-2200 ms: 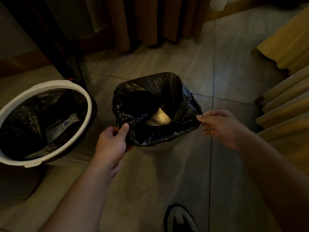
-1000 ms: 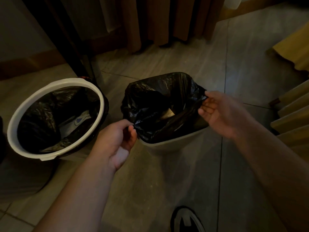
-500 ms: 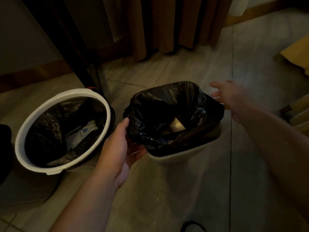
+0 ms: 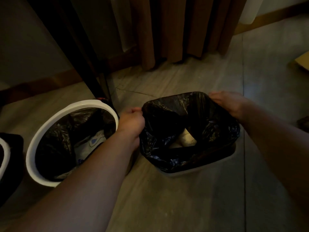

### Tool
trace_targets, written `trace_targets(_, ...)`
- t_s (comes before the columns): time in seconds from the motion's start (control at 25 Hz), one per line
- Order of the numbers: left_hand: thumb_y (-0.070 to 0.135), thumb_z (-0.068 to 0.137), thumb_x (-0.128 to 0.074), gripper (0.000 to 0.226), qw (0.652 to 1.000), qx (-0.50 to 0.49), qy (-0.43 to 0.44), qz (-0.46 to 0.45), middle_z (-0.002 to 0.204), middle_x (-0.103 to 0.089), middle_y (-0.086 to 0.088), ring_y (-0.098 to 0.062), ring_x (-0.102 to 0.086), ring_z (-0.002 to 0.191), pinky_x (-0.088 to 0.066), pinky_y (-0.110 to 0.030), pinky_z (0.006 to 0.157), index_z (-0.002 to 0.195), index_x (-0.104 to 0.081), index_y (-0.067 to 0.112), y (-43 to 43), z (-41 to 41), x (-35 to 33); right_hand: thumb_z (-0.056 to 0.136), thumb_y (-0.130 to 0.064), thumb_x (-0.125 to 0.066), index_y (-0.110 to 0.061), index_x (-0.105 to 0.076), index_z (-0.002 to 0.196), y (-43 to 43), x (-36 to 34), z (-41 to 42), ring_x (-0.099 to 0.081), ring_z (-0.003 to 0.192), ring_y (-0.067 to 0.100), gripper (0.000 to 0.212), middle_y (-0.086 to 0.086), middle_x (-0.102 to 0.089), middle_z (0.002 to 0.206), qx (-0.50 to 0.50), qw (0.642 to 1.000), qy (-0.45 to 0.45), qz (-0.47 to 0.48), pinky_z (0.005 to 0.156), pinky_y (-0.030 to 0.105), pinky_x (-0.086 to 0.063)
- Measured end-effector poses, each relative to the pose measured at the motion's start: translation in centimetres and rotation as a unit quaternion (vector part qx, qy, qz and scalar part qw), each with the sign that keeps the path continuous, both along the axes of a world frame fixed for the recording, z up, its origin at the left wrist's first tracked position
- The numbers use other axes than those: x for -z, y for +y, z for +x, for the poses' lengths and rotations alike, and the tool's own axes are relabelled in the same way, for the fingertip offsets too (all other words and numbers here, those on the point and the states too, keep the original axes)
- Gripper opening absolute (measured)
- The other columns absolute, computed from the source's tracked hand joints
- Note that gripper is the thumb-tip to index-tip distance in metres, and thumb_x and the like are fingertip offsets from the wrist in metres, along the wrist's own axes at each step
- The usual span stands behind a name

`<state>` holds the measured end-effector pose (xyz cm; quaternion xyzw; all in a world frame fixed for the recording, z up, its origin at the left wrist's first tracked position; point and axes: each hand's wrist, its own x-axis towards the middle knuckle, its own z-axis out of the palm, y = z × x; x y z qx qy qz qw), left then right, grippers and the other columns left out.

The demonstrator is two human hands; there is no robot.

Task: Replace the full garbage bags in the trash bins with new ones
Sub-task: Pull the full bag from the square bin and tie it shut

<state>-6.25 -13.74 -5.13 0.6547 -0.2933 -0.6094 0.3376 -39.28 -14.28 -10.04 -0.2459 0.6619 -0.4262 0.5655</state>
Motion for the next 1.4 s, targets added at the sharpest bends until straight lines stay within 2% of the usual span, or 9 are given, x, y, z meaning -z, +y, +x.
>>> trace_targets(0.12,0.004,0.099,-0.059,0.019,0.995,-0.039,-0.056,-0.069,0.102,-0.072,-0.008,-0.024,-0.071,0.093,-0.061,-0.032,0.071,0.100,-0.071,0.020,-0.9,-0.6,-0.4,0.093,-0.007,-0.072,-0.021,-0.073,0.110,-0.1,-0.4,0.1,-0.079,0.086,0.016,0.022,0.010,-0.080,0.104,0.032,0.999,-0.016,-0.027,0.061,0.026,-0.061)
trace_targets(0.36,0.001,0.088,-0.073,0.024,0.965,-0.003,-0.190,-0.179,0.094,-0.072,0.003,-0.015,-0.070,0.092,-0.060,-0.038,0.088,0.096,-0.067,0.023,-0.9,-0.1,-0.6,0.085,-0.016,-0.081,-0.030,-0.074,0.089,-0.5,-2.6,1.4,-0.076,0.088,0.009,0.017,-0.002,-0.078,0.091,0.039,0.957,0.208,-0.199,0.071,0.021,-0.060)
trace_targets(0.56,-0.001,0.084,-0.076,0.038,0.949,0.021,-0.183,-0.257,0.101,-0.069,0.011,0.008,-0.066,0.086,-0.058,-0.027,0.086,0.095,-0.066,0.034,0.8,1.2,-1.3,0.075,-0.028,-0.088,-0.031,-0.079,0.097,1.5,-4.2,1.6,-0.078,0.087,0.012,0.024,-0.006,-0.080,0.092,-0.008,0.982,0.111,-0.152,0.070,0.027,-0.063)
trace_targets(0.68,-0.002,0.083,-0.074,0.043,0.927,0.096,-0.247,-0.266,0.107,-0.067,0.018,0.005,-0.063,0.099,-0.053,-0.021,0.083,0.103,-0.065,0.035,1.7,2.2,-1.8,0.074,-0.005,-0.087,-0.028,-0.078,0.101,2.1,-5.3,1.3,-0.079,0.086,0.018,0.036,0.000,-0.080,0.096,-0.084,0.974,0.148,-0.151,0.068,0.032,-0.064)
trace_targets(0.8,-0.002,0.080,-0.074,0.052,0.885,0.119,-0.314,-0.323,0.105,-0.063,0.023,0.012,-0.059,0.093,-0.047,-0.011,0.072,0.113,-0.061,0.037,1.8,2.8,-3.1,0.063,0.004,-0.070,-0.029,-0.079,0.097,3.4,-6.2,0.6,-0.063,0.068,0.016,0.049,-0.004,-0.067,0.077,-0.103,0.958,0.161,-0.214,0.055,0.030,-0.047)
trace_targets(1.0,0.030,0.083,-0.085,0.057,0.888,0.226,-0.324,-0.234,0.121,-0.063,0.013,-0.009,-0.065,0.101,-0.058,-0.033,0.079,0.133,-0.057,0.037,0.9,3.2,-4.5,0.070,-0.032,-0.068,-0.044,-0.071,0.110,4.4,-9.0,2.7,-0.060,0.062,0.002,0.042,-0.014,-0.064,0.073,-0.213,0.919,0.295,-0.151,0.060,0.028,-0.044)
trace_targets(1.12,0.021,0.087,-0.080,0.044,0.874,0.262,-0.340,-0.230,0.112,-0.069,0.011,-0.013,-0.070,0.096,-0.056,-0.028,0.070,0.123,-0.063,0.039,1.4,3.3,-4.5,0.086,-0.070,-0.063,-0.047,-0.065,0.107,4.6,-10.3,5.4,-0.062,0.078,0.002,0.031,-0.014,-0.063,0.088,-0.288,0.828,0.462,-0.132,0.061,0.028,-0.046)
trace_targets(1.2,0.013,0.088,-0.076,0.041,0.860,0.245,-0.363,-0.264,0.107,-0.068,0.010,-0.013,-0.069,0.094,-0.057,-0.030,0.070,0.114,-0.064,0.042,1.6,3.6,-5.1,0.088,-0.059,-0.071,-0.045,-0.068,0.096,5.3,-11.4,5.9,-0.065,0.078,0.004,0.017,-0.013,-0.066,0.093,-0.326,0.792,0.498,-0.135,0.060,0.023,-0.050)
trace_targets(1.4,0.029,0.083,-0.087,0.046,0.896,0.247,-0.285,-0.233,0.105,-0.064,0.013,-0.004,-0.070,0.079,-0.055,-0.017,0.052,0.118,-0.060,0.044,1.1,4.4,-6.9,0.083,-0.024,-0.085,-0.040,-0.070,0.088,6.8,-13.7,5.7,-0.066,0.071,-0.006,0.022,-0.023,-0.069,0.083,-0.297,0.826,0.432,-0.209,0.051,0.010,-0.047)
